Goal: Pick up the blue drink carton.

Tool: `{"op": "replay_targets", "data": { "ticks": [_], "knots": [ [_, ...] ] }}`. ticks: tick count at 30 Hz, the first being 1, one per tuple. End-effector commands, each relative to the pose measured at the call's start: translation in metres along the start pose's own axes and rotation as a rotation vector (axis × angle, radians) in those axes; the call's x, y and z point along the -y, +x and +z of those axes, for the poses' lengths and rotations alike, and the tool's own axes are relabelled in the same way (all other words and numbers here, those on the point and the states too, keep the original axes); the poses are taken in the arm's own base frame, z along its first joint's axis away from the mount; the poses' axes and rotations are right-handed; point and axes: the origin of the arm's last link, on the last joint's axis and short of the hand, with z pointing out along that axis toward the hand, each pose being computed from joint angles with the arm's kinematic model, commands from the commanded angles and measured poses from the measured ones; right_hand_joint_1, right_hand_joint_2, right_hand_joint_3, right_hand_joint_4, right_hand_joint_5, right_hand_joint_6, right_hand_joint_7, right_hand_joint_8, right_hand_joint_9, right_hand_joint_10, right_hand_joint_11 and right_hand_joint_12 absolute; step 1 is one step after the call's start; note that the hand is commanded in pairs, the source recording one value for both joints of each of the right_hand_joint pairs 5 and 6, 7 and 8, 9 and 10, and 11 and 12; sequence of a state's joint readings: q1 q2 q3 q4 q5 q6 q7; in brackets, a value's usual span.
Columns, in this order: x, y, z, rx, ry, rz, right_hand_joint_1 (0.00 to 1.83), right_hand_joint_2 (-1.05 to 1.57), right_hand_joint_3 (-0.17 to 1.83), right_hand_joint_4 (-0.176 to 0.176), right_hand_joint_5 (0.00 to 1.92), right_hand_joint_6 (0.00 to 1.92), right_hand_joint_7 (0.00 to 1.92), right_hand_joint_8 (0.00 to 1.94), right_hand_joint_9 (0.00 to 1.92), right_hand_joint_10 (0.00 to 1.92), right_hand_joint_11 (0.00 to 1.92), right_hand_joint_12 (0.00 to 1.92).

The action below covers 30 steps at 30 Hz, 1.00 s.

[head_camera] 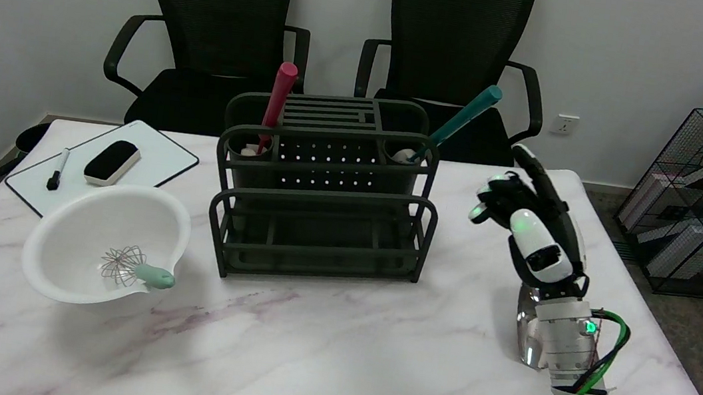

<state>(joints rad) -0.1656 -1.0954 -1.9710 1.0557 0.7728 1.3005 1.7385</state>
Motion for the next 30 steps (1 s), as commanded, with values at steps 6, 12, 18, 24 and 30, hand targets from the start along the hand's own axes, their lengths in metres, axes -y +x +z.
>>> {"op": "replay_targets", "data": {
  "ticks": [6, 12, 18, 24, 30],
  "knots": [
    [0.0, 0.053, 0.062, -0.166, -0.017, -0.119, 1.05, 0.1, 1.2, 0.0, 0.27, 0.27, 0.71, 0.71, 0.71, 0.71, 0.72, 0.72],
    [-0.014, 0.061, 0.084, -0.199, -0.027, -0.134, 1.06, -0.03, 1.21, 0.0, 0.23, 0.23, 0.58, 0.58, 0.52, 0.52, 0.47, 0.47],
    [-0.028, 0.072, 0.093, -0.25, -0.04, -0.112, 1.08, -0.17, 1.2, 0.0, 0.19, 0.19, 0.52, 0.52, 0.46, 0.46, 0.38, 0.38],
    [-0.038, 0.067, 0.104, -0.252, -0.078, -0.083, 1.07, -0.22, 1.2, 0.0, 0.15, 0.15, 0.48, 0.48, 0.42, 0.42, 0.32, 0.32],
    [-0.046, 0.052, 0.129, -0.25, -0.069, -0.038, 1.09, -0.31, 1.2, 0.0, 0.12, 0.12, 0.45, 0.45, 0.39, 0.39, 0.27, 0.27]
  ]
}}
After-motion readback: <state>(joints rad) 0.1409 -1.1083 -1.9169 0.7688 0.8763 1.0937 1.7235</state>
